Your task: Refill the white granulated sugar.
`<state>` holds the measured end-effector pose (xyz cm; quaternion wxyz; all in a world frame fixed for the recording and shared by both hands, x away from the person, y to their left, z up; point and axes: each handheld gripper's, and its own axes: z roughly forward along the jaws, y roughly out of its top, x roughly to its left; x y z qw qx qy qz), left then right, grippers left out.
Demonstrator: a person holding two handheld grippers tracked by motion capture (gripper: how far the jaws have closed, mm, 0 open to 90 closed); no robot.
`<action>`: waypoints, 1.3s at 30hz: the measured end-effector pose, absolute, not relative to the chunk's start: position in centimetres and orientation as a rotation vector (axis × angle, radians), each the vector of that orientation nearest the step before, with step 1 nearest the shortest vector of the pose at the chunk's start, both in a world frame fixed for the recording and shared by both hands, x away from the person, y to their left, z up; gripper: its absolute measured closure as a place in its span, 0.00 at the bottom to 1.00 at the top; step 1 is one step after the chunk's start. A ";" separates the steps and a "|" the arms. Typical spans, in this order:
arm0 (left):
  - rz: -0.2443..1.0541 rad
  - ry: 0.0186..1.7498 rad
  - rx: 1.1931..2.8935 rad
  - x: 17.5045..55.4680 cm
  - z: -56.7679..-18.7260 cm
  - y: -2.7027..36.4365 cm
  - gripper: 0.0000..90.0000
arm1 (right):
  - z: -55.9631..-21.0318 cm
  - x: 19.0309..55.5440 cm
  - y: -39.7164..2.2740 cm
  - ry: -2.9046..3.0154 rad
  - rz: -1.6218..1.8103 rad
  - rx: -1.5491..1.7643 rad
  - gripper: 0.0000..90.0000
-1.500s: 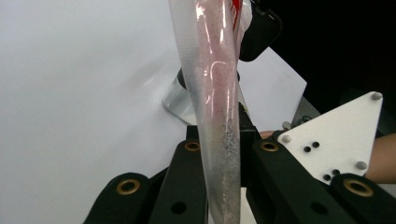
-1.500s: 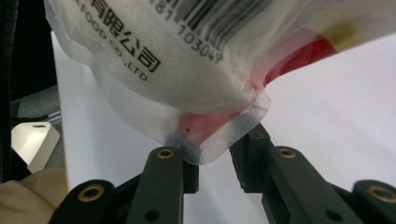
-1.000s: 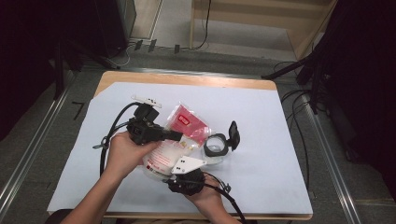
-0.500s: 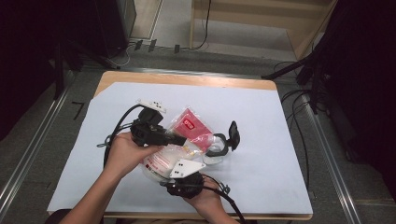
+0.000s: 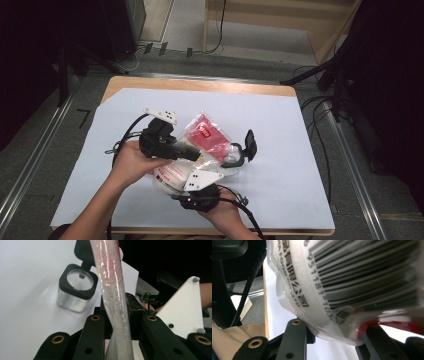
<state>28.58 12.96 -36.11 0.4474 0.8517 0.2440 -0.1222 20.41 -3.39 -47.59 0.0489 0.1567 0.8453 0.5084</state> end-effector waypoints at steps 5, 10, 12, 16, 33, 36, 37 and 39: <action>-0.305 0.620 2.091 28.8 -36.8 12.6 0.88 | -47.7 20.6 -3.6 2.590 1.553 0.486 0.78; -0.319 0.596 2.125 28.9 -36.9 12.9 0.87 | -47.7 20.6 -3.4 2.630 1.542 0.471 0.78; -0.322 0.558 2.157 28.8 -36.7 13.1 0.87 | -47.7 20.5 -3.3 2.631 1.534 0.453 0.78; -0.325 0.506 2.171 28.8 -36.7 13.3 0.86 | -47.6 20.2 -3.1 2.631 1.517 0.423 0.78; -0.492 0.751 2.034 30.6 -39.1 13.0 0.88 | -48.2 20.8 -3.3 2.675 1.509 0.504 0.75; -0.494 0.765 2.000 30.7 -39.0 13.1 0.89 | -48.2 20.9 -3.3 2.664 1.505 0.512 0.66; -0.485 0.784 1.993 30.6 -38.9 13.1 0.90 | -48.2 21.0 -3.4 2.658 1.521 0.554 0.66; -0.437 0.830 1.998 30.4 -38.7 12.9 0.90 | -48.1 21.3 -3.6 2.636 1.547 0.634 0.66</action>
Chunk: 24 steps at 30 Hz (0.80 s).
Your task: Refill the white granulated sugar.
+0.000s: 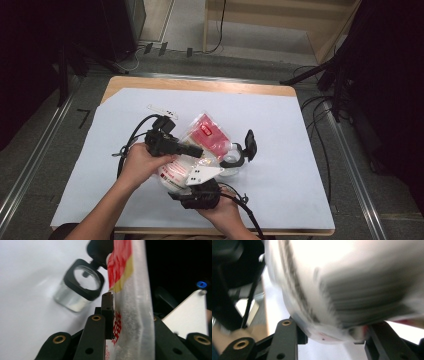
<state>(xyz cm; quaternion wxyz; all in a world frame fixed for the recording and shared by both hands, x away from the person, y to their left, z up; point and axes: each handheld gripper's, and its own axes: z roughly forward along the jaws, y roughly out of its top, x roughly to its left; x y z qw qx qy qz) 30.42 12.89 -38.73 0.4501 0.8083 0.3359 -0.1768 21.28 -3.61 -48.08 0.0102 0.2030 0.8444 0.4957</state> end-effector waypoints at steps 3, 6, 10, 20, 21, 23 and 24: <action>-0.433 0.880 1.979 30.2 -38.7 12.4 0.89 | -47.9 21.5 -3.9 2.609 1.521 0.705 0.68; -0.414 0.918 1.988 30.0 -38.7 11.9 0.89 | -48.0 21.6 -3.8 2.604 1.483 0.700 0.67; -0.404 0.922 2.003 29.7 -38.6 11.3 0.85 | -48.1 21.4 -3.7 2.621 1.479 0.727 0.69; -0.352 0.840 2.057 29.4 -38.2 11.0 0.73 | -47.7 21.7 -4.0 2.652 1.605 0.755 0.69; -0.362 0.843 2.046 29.4 -38.2 11.0 0.71 | -47.6 21.7 -4.0 2.654 1.610 0.762 0.69; -0.402 0.873 2.045 29.6 -38.2 11.0 0.67 | -47.5 21.7 -4.0 2.666 1.656 0.780 0.69; -0.422 0.887 2.036 29.6 -38.1 11.1 0.66 | -47.4 21.7 -4.0 2.669 1.669 0.785 0.69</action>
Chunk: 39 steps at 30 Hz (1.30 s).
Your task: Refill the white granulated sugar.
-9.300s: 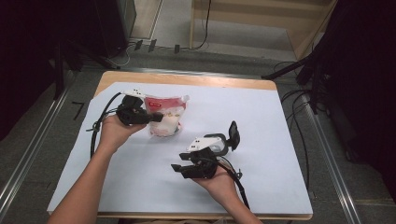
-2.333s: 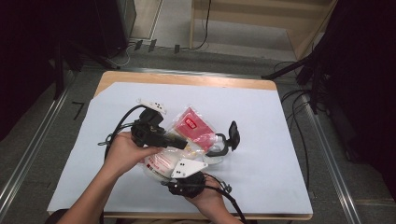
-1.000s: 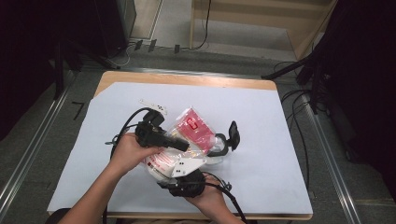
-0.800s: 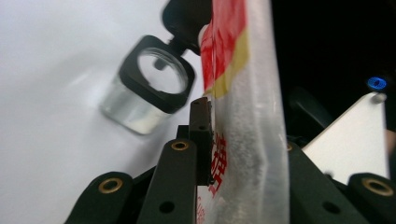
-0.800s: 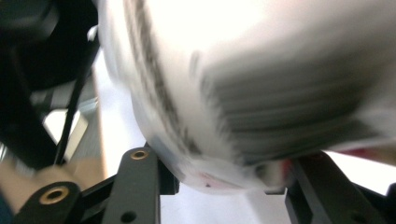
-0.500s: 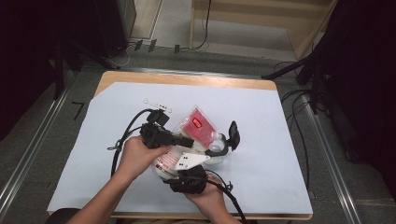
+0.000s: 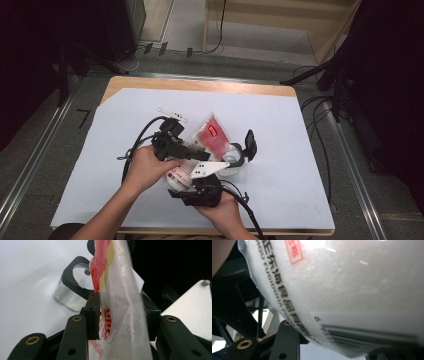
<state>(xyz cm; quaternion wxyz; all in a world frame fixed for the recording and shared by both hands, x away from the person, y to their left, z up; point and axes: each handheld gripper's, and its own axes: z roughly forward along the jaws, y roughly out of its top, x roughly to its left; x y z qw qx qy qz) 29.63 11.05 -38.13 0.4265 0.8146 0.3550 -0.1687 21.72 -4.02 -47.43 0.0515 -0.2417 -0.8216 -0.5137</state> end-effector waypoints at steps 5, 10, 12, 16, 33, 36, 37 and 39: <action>-0.369 0.930 2.053 29.4 -37.7 10.8 0.81 | -47.1 21.4 -3.6 -2.583 -1.566 -0.722 0.63; -0.366 0.944 2.068 29.1 -37.6 10.3 0.79 | -47.2 21.0 -3.2 -2.609 -1.542 -0.731 0.68; -0.375 0.939 2.050 29.2 -37.6 10.2 0.76 | -47.2 21.1 -3.2 -2.610 -1.540 -0.746 0.68; -0.338 0.926 2.073 29.0 -37.2 10.0 0.73 | -47.1 21.2 -3.4 -2.575 -1.546 -0.782 0.68; -0.315 0.962 2.107 29.4 -36.1 10.0 0.81 | -46.2 20.7 -3.0 -2.651 -1.592 -0.729 0.67; -0.319 0.969 2.109 29.8 -35.7 9.8 0.81 | -45.7 21.1 -3.0 -2.657 -1.603 -0.724 0.67; -0.326 0.974 2.104 30.0 -35.5 9.8 0.81 | -45.7 21.1 -3.0 -2.657 -1.603 -0.724 0.67; -0.325 0.978 2.115 30.4 -35.2 9.6 0.81 | -45.3 21.4 -3.0 -2.660 -1.597 -0.727 0.67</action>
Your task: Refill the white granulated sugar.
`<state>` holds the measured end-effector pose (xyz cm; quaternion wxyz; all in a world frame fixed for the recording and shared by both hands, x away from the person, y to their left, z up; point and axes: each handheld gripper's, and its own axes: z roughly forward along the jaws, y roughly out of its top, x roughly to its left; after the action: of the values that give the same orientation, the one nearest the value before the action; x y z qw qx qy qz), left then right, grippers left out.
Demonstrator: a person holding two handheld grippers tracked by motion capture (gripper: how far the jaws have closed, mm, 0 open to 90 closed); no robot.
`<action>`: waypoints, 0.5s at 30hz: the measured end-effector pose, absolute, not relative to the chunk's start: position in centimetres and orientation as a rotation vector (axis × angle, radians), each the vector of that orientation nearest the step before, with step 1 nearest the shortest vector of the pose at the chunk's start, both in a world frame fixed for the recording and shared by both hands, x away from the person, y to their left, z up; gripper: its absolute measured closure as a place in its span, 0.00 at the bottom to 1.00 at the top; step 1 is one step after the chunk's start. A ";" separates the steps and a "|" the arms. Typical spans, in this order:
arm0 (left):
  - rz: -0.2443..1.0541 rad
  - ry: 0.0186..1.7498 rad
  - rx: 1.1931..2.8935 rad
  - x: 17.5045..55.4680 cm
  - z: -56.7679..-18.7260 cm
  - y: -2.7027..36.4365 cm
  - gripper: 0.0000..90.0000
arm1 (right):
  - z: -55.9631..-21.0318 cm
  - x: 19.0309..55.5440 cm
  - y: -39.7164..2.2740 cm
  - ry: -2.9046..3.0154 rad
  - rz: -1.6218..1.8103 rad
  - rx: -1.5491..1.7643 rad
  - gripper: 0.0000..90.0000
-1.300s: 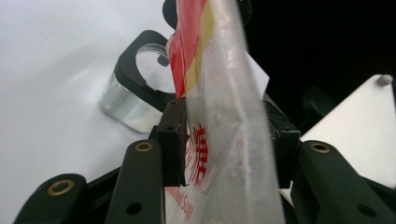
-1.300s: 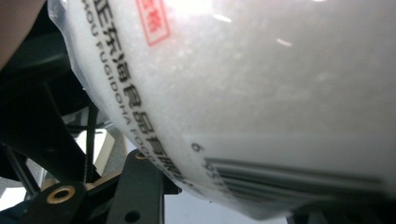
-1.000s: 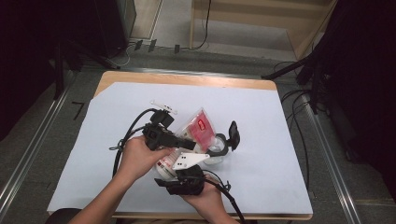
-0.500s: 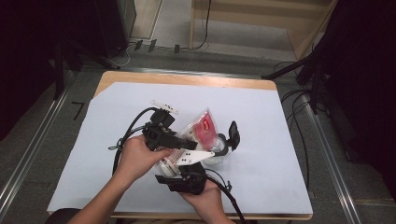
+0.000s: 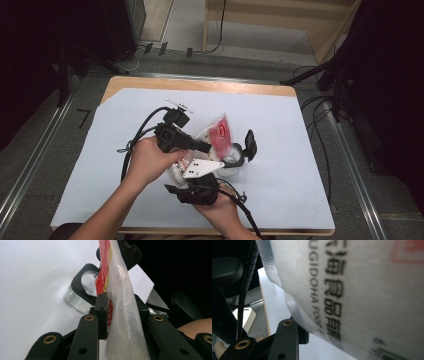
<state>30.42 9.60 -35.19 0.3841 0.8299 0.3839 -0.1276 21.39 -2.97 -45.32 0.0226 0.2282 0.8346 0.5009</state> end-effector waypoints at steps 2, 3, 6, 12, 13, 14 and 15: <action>-0.331 0.991 2.127 30.9 -35.0 9.4 0.81 | -45.2 21.6 -2.9 2.586 1.540 0.704 0.66; -0.338 0.992 2.129 31.1 -35.0 9.3 0.81 | -45.1 21.7 -2.8 2.589 1.525 0.687 0.67; -0.342 0.989 2.128 31.4 -34.9 9.2 0.80 | -45.3 21.8 -2.7 2.566 1.546 0.694 0.70; -0.293 0.952 2.133 31.1 -35.0 9.0 0.77 | -45.3 21.9 -2.9 2.555 1.569 0.745 0.70; -0.287 0.948 2.136 31.1 -35.0 9.0 0.77 | -45.3 21.9 -3.0 2.554 1.570 0.751 0.70; -0.293 0.945 2.137 31.0 -35.0 9.0 0.77 | -45.3 21.9 -3.0 2.552 1.575 0.756 0.70; -0.290 0.940 2.137 31.0 -35.0 9.0 0.76 | -45.2 21.9 -3.1 2.551 1.584 0.768 0.70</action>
<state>31.02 8.99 -35.01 0.3844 0.8386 0.3688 -0.1139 21.85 -3.06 -45.22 0.0212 0.2476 0.8228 0.5110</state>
